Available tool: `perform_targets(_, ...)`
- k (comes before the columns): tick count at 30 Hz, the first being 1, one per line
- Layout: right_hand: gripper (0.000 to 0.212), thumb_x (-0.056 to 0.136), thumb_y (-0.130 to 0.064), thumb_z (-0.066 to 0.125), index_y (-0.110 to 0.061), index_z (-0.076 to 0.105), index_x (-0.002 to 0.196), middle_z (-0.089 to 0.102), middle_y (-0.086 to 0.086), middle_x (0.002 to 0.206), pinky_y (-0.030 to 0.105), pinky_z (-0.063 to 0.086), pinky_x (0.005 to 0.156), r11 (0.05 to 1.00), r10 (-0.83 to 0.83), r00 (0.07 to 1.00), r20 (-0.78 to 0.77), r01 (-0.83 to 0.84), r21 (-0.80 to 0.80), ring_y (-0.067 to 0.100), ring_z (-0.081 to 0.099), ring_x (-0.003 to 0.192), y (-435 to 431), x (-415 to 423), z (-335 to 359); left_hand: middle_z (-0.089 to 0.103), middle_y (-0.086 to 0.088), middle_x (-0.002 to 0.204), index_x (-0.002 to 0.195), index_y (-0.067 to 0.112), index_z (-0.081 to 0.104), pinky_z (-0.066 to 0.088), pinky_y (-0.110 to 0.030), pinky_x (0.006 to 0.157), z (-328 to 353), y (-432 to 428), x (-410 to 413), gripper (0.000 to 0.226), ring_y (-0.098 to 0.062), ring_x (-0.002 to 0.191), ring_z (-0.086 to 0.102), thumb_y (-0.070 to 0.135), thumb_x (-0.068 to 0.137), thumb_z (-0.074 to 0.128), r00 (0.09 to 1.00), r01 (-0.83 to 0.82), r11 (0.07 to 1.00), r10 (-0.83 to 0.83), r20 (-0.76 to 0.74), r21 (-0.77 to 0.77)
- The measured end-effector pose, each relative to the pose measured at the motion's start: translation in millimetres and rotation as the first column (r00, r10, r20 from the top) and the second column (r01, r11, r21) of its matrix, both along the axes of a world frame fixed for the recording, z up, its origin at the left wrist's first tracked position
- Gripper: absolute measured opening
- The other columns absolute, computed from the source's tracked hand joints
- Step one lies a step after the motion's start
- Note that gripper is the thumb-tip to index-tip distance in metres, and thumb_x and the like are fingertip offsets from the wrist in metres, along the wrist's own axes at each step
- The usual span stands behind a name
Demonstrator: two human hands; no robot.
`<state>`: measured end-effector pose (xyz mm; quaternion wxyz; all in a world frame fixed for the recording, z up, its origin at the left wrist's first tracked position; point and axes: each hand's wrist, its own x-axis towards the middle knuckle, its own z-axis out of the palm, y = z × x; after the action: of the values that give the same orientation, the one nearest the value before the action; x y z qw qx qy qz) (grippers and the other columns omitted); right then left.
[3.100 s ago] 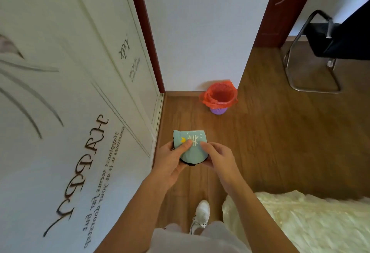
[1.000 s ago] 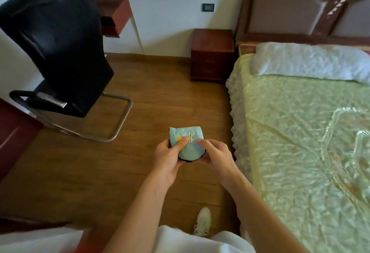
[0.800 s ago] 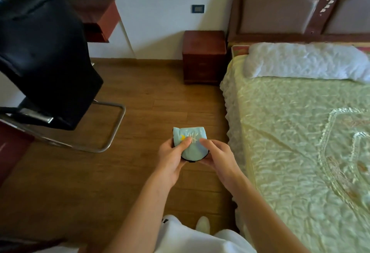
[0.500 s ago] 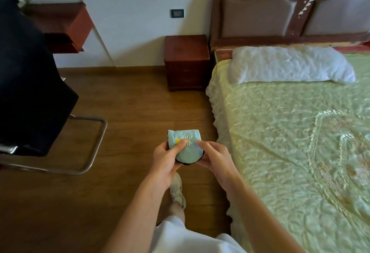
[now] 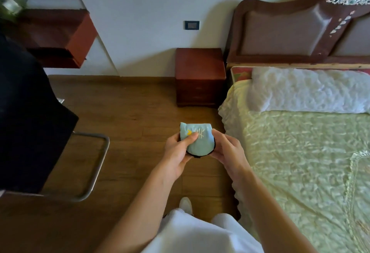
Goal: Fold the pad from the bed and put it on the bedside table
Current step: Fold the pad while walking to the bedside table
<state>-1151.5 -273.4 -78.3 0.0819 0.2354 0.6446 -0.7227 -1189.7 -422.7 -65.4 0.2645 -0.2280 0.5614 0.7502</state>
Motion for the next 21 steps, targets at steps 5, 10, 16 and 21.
perform_targets(5, 0.039, 0.093, -0.044, 0.062, -0.011, 0.075, 0.109, 0.077, 0.017, 0.105, 0.044, 0.061, 0.089, 0.999, -0.026, 1.000, 0.011, 0.026, -0.037, 0.027, 0.075, 0.100, 9, -55, -5, 0.071, -0.010, 0.114, 0.112, 0.015, 0.066, 0.060, -0.040, 0.082, -5, 13, -64, 0.029, -0.027, 0.108, 0.066, 0.017, 0.085, 0.074, 0.999, 0.028, 1.000, -0.028, 0.022, 0.001)
perform_targets(10, 0.035, 0.097, -0.035, 0.060, -0.007, 0.073, 0.113, 0.077, 0.016, 0.106, 0.037, 0.062, 0.082, 0.997, -0.050, 0.998, 0.042, 0.053, -0.057, 0.024, 0.076, 0.097, 30, -112, -12, 0.071, -0.010, 0.115, 0.120, 0.012, 0.064, 0.060, -0.039, 0.081, -11, 35, -123, 0.037, -0.027, 0.107, 0.067, 0.018, 0.085, 0.074, 0.998, 0.036, 0.999, -0.036, 0.043, -0.007)
perform_targets(16, 0.035, 0.097, -0.036, 0.060, -0.008, 0.073, 0.112, 0.076, 0.017, 0.107, 0.039, 0.062, 0.083, 0.997, -0.035, 0.998, 0.048, 0.038, -0.062, 0.022, 0.076, 0.097, 70, -202, -28, 0.071, -0.009, 0.115, 0.119, 0.013, 0.064, 0.059, -0.042, 0.087, -20, 73, -211, 0.035, -0.026, 0.108, 0.066, 0.017, 0.085, 0.074, 0.999, 0.032, 0.999, -0.030, 0.042, -0.030)
perform_targets(21, 0.038, 0.094, -0.043, 0.062, -0.011, 0.074, 0.112, 0.077, 0.013, 0.108, 0.041, 0.062, 0.087, 0.998, 0.025, 1.000, 0.004, -0.025, -0.057, 0.021, 0.076, 0.100, 121, -305, -31, 0.071, -0.008, 0.112, 0.101, 0.021, 0.066, 0.058, -0.041, 0.088, -16, 121, -305, 0.016, -0.026, 0.107, 0.067, 0.017, 0.086, 0.072, 1.000, 0.002, 0.999, -0.001, 0.011, -0.032)
